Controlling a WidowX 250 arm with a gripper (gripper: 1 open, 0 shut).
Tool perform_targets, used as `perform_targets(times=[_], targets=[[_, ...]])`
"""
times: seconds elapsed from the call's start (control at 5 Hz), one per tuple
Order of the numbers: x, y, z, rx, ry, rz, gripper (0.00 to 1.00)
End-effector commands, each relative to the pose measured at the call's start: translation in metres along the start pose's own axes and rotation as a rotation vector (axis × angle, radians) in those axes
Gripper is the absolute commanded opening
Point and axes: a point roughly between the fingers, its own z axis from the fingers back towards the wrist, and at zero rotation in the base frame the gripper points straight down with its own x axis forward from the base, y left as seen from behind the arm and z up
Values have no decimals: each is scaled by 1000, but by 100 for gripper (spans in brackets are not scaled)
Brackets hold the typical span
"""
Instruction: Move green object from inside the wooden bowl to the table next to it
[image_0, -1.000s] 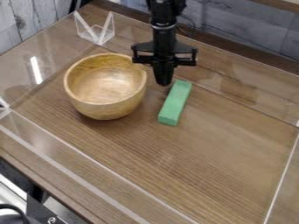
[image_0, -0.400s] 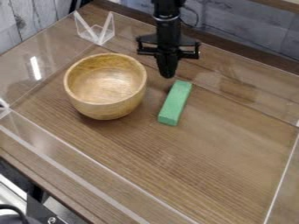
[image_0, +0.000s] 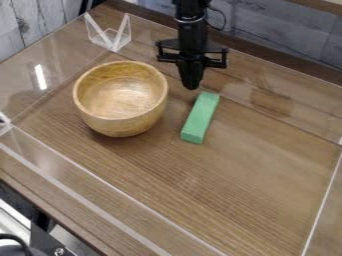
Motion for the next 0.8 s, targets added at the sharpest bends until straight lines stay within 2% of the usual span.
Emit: perform_targets(times=[0.0, 0.4, 0.6], targets=[[18, -4, 31, -10, -91, -7, 0], [16, 0, 42, -22, -94, -9, 0], [7, -2, 55, -35, -103, -4, 0]])
